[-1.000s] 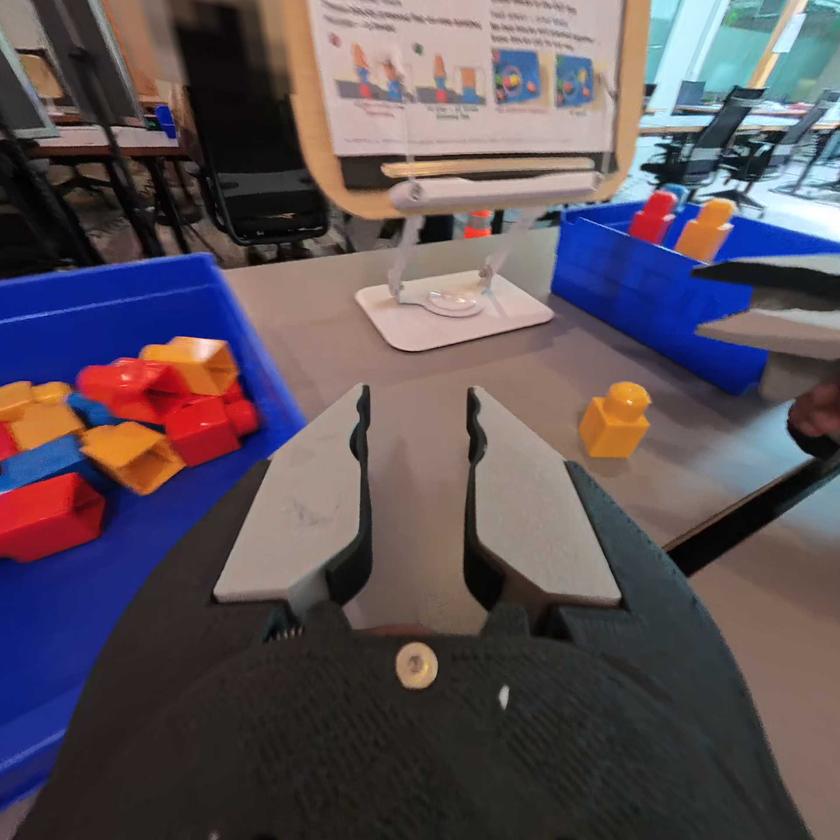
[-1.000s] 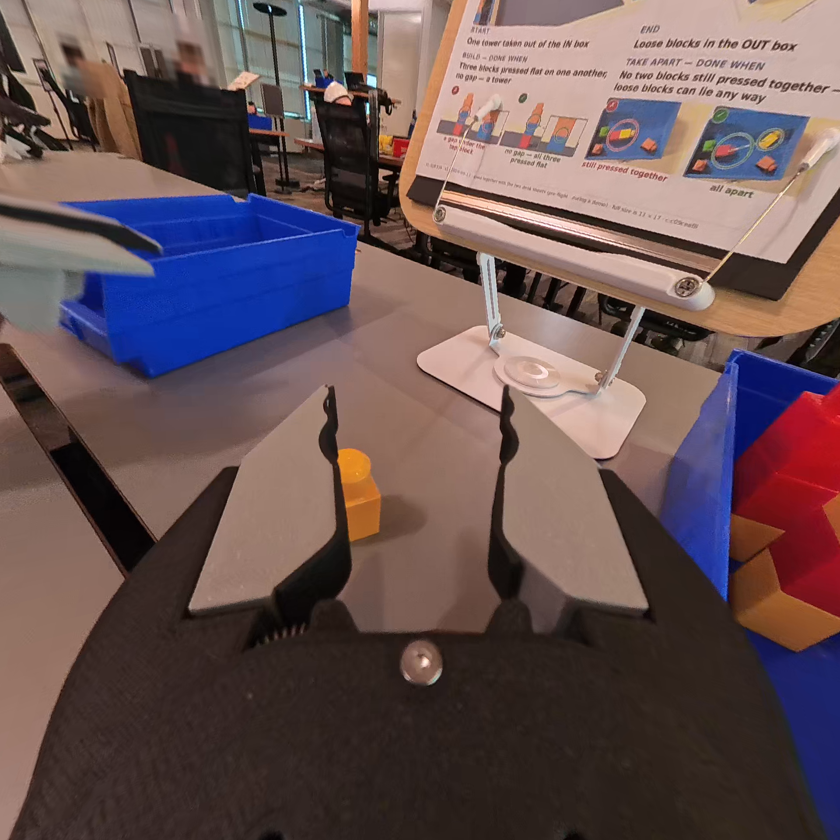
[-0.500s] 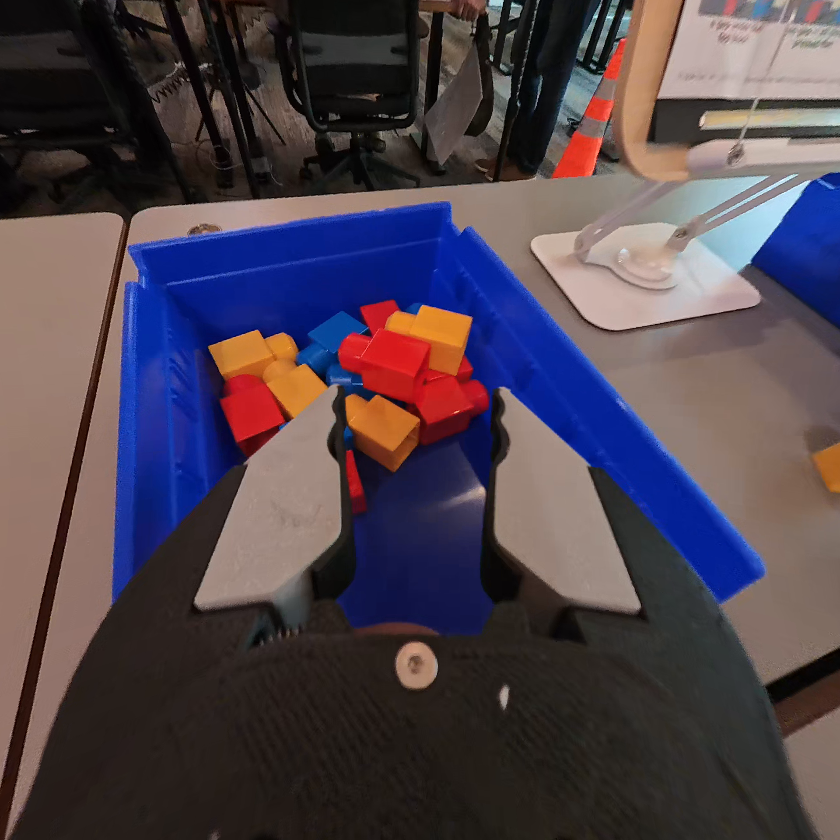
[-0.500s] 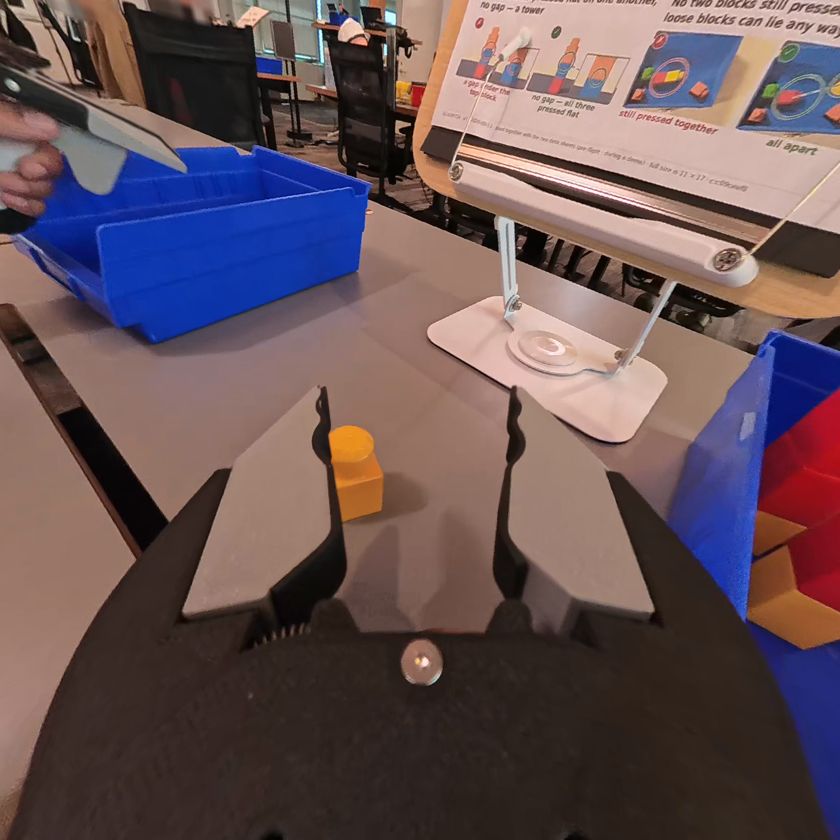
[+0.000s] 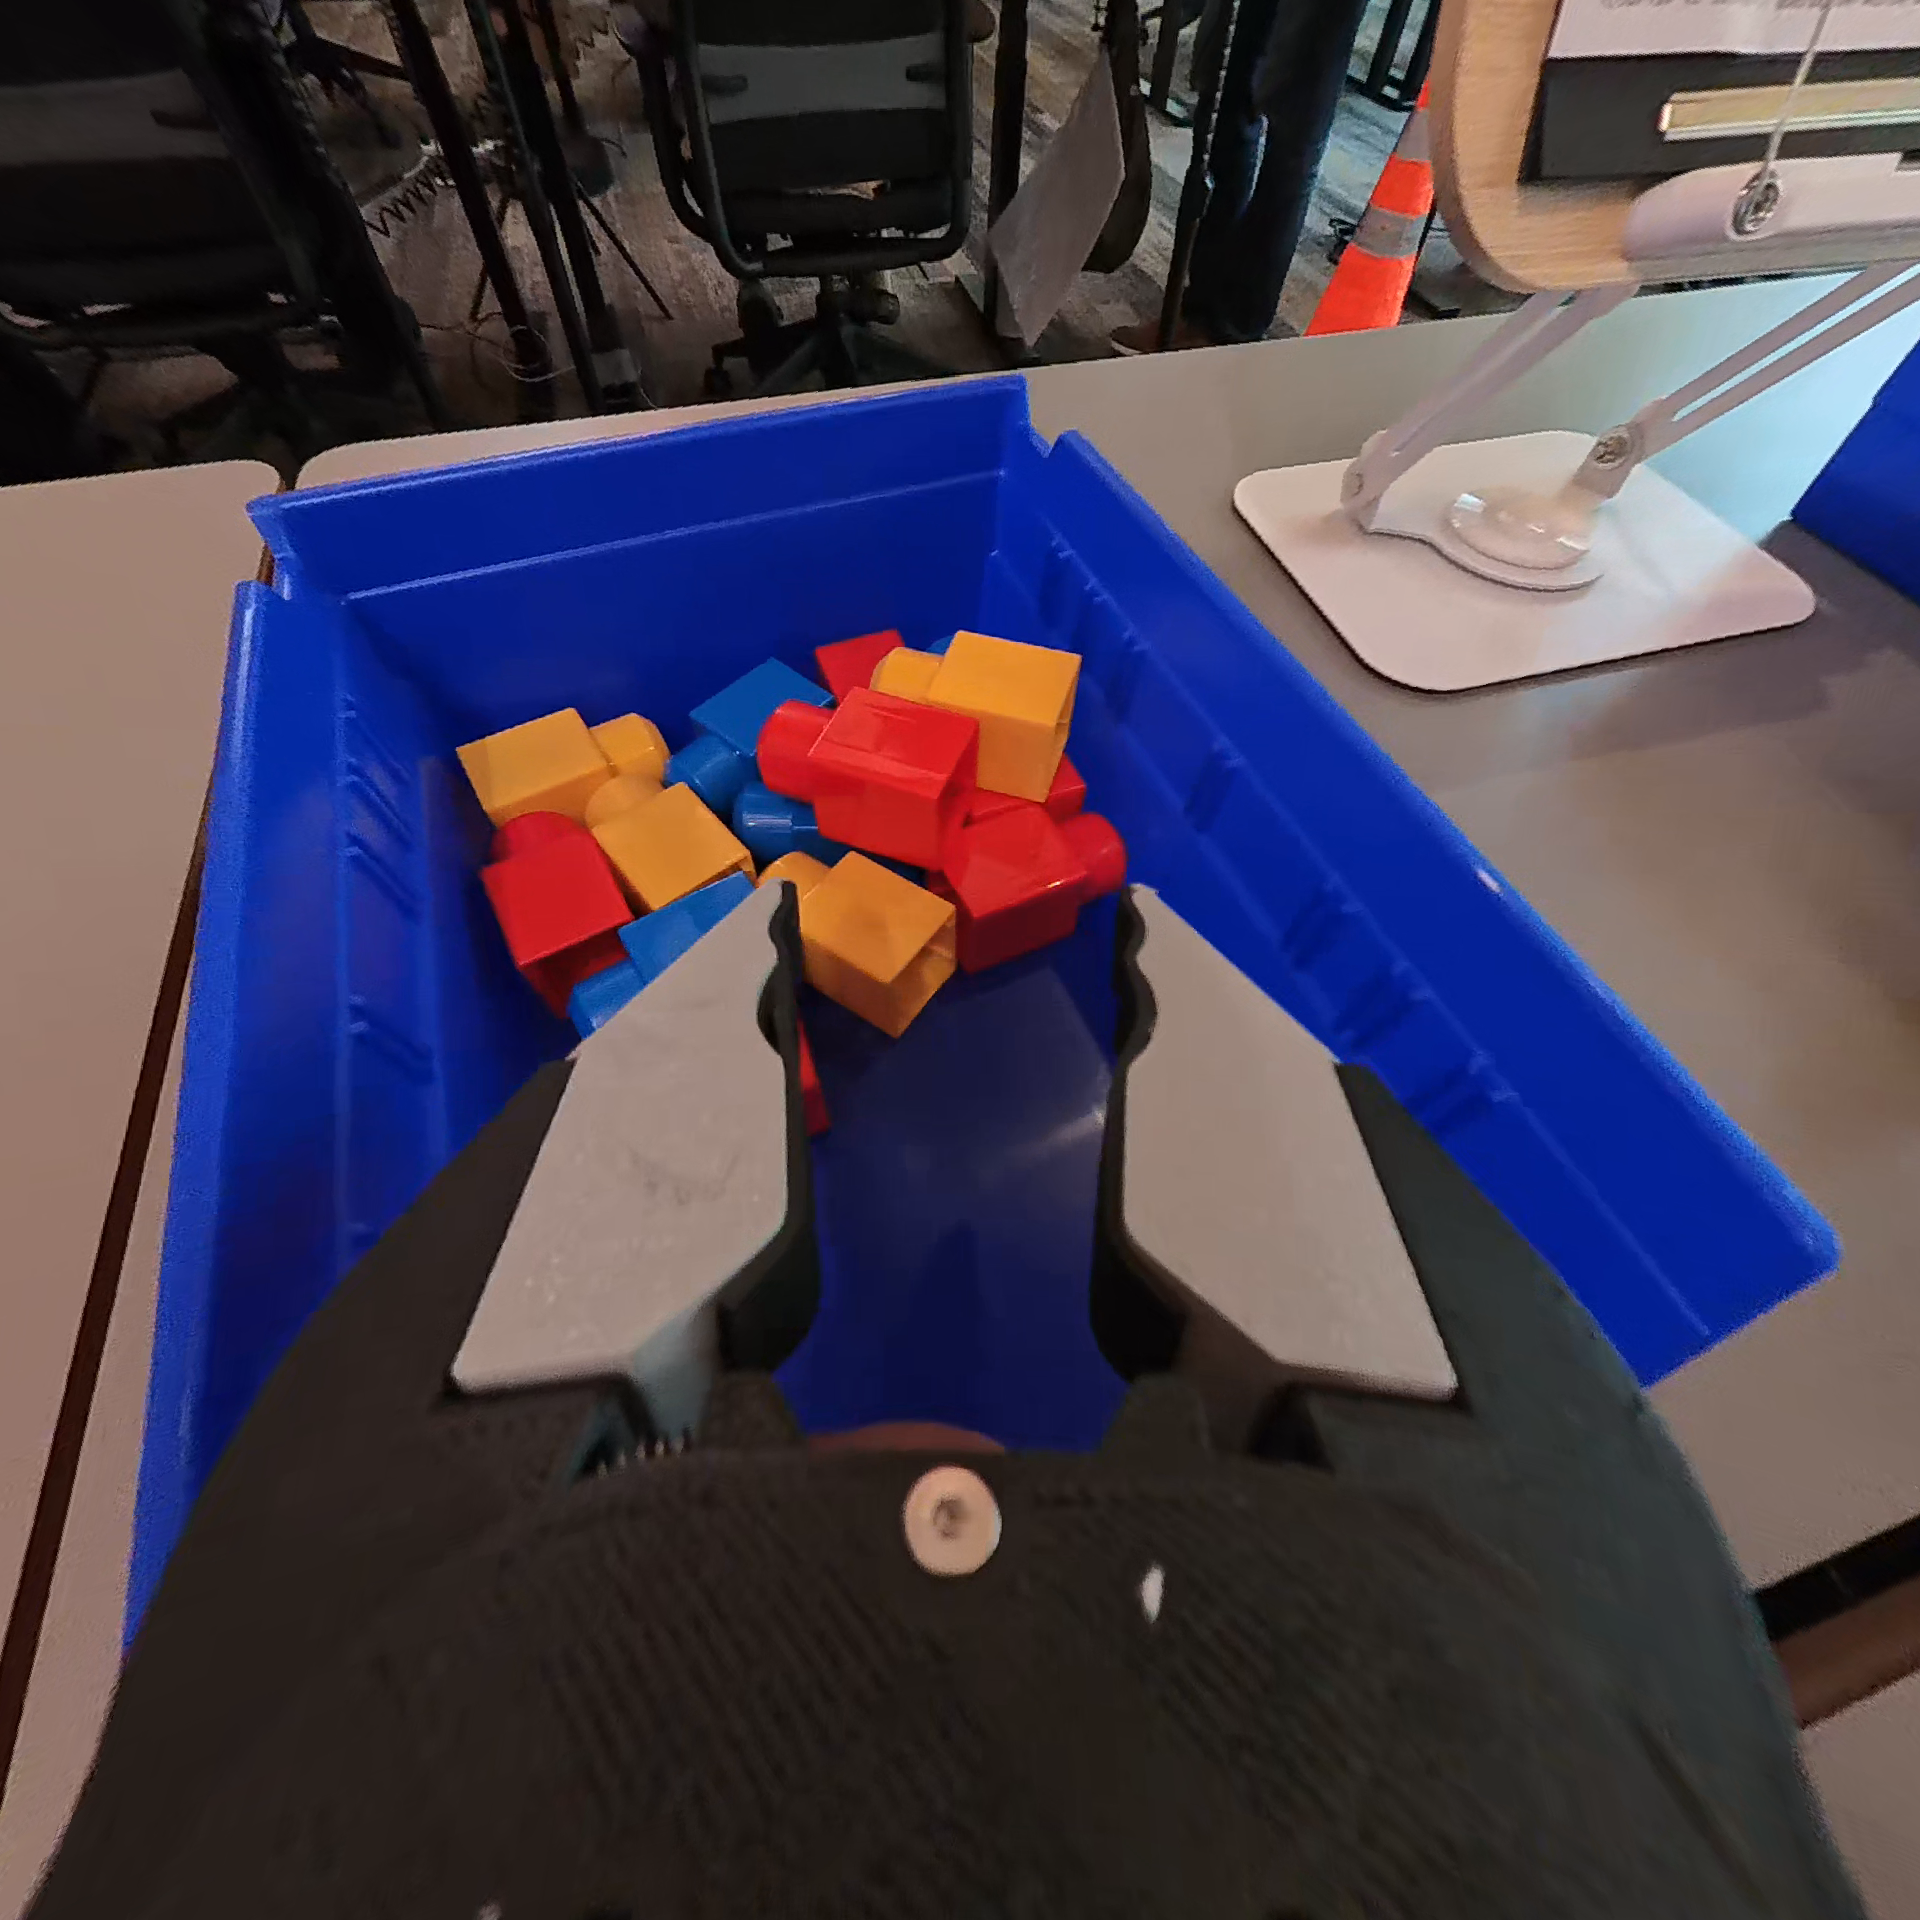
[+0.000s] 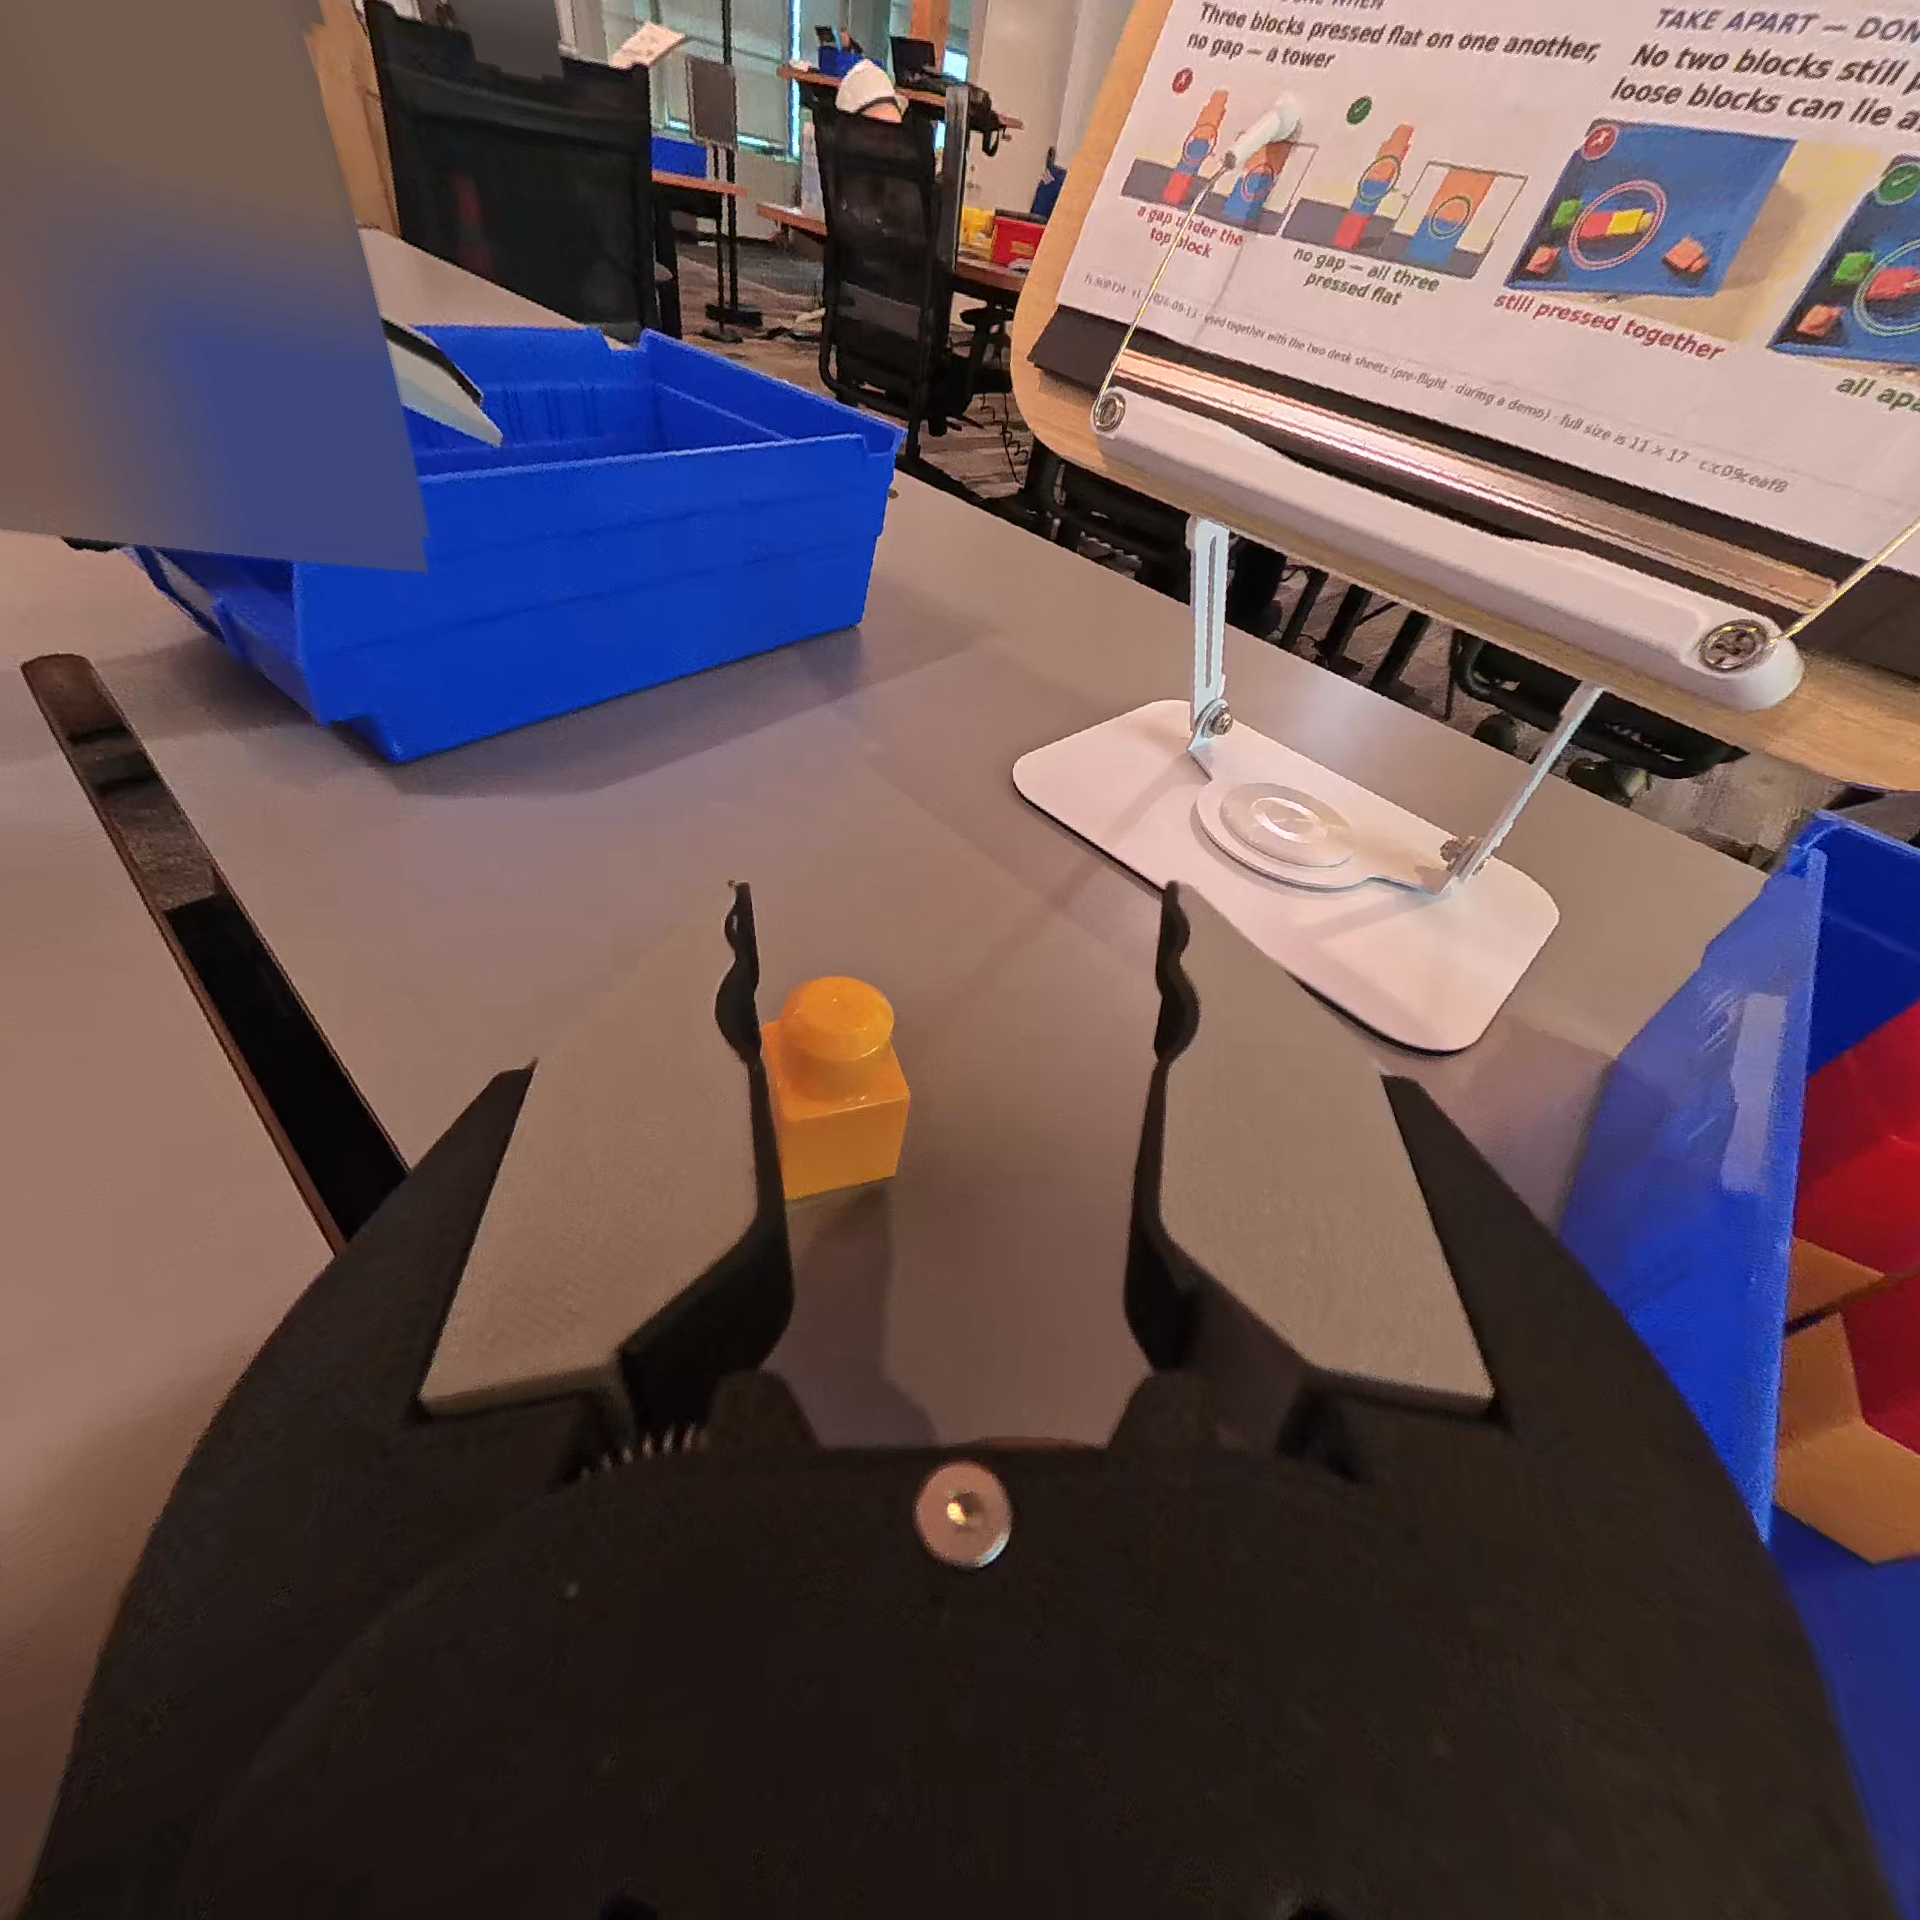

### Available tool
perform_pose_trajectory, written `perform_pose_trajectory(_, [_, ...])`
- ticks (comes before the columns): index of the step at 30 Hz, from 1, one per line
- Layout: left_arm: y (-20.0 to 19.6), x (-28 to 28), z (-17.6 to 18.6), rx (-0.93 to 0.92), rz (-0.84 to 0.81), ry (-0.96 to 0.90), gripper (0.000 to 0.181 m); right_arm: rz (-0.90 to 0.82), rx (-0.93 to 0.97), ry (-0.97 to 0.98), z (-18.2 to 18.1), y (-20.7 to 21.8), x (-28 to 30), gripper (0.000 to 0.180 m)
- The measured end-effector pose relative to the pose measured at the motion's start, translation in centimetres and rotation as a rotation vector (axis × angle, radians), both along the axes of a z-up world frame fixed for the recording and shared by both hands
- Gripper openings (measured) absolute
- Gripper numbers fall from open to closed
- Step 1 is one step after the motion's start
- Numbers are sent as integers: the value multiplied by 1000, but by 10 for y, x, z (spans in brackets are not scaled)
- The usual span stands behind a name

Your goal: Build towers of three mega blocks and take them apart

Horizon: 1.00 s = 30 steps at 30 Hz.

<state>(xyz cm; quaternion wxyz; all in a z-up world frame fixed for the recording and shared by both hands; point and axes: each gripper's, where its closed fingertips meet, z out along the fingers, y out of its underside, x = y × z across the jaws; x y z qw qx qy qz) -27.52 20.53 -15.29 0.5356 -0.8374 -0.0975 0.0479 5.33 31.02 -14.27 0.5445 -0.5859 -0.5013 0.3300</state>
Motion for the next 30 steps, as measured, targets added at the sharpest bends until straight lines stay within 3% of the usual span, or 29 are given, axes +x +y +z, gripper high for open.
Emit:
perform_pose_trajectory(13, [15,-7,5,-57,25,49,59,28,29,82,25,-17,5,75])
perform_pose_trajectory(22, [64,-18,-24,-283,-12,152,54,64,-42,113,23,-23,2,75])
perform_pose_trajectory(25, [69,-33,-44,-401,24,255,59,63,-21,106,24,-24,2,75])
perform_pose_trajectory(27, [67,-49,-49,-459,81,367,50,65,-12,115,27,-25,3,75])
perform_pose_trajectory(30, [67,-52,-49,-474,90,387,50,79,-15,138,33,-29,4,75])
